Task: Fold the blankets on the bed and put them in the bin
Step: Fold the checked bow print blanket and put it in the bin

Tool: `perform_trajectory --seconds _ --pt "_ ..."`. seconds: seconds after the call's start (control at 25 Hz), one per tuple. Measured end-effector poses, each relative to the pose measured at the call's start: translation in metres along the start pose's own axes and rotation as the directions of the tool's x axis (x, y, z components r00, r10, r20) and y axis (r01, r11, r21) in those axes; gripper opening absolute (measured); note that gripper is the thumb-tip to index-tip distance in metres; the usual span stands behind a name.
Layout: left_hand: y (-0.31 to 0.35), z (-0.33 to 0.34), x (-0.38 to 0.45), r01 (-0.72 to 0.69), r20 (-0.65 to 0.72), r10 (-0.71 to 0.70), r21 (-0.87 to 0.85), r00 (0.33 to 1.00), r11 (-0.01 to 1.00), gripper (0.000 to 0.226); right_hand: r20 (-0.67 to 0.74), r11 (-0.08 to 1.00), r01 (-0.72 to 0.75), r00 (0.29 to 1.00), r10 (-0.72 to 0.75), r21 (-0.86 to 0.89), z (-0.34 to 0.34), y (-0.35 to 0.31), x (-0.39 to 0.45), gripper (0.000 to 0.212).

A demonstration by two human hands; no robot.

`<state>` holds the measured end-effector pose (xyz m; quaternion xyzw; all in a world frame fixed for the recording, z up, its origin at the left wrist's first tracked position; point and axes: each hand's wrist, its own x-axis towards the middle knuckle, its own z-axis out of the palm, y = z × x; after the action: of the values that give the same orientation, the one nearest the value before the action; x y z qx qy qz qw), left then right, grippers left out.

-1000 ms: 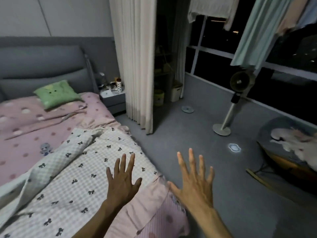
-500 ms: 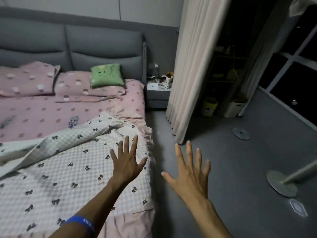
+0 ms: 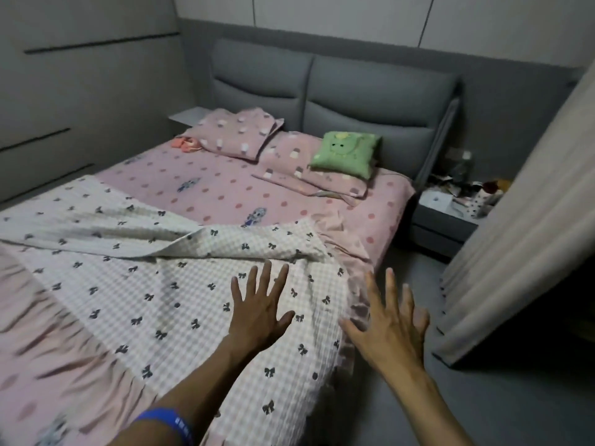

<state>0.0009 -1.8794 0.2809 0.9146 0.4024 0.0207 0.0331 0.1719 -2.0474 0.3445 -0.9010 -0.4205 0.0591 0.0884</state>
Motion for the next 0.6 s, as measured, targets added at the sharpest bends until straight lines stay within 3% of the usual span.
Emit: perform_trajectory --seconds 0.16,0.4,0.6 --pt "0.022 0.013 0.089 0.136 0.042 -0.136 -0.013 0.99 0.991 0.085 0.099 0.988 0.153 0.983 -0.152 -0.003 0.012 0.012 0.116 0.103" --pt "0.035 0.023 0.209 0.343 0.131 -0.33 -0.096 0.935 0.934 0.085 0.304 0.963 0.257 0.914 -0.269 0.078 0.025 0.012 0.288 0.101" --pt "0.034 0.096 0.34 0.453 0.223 -0.419 -0.135 0.88 0.881 0.082 0.447 0.942 0.297 0.83 -0.335 0.156 0.107 0.005 0.453 0.095"
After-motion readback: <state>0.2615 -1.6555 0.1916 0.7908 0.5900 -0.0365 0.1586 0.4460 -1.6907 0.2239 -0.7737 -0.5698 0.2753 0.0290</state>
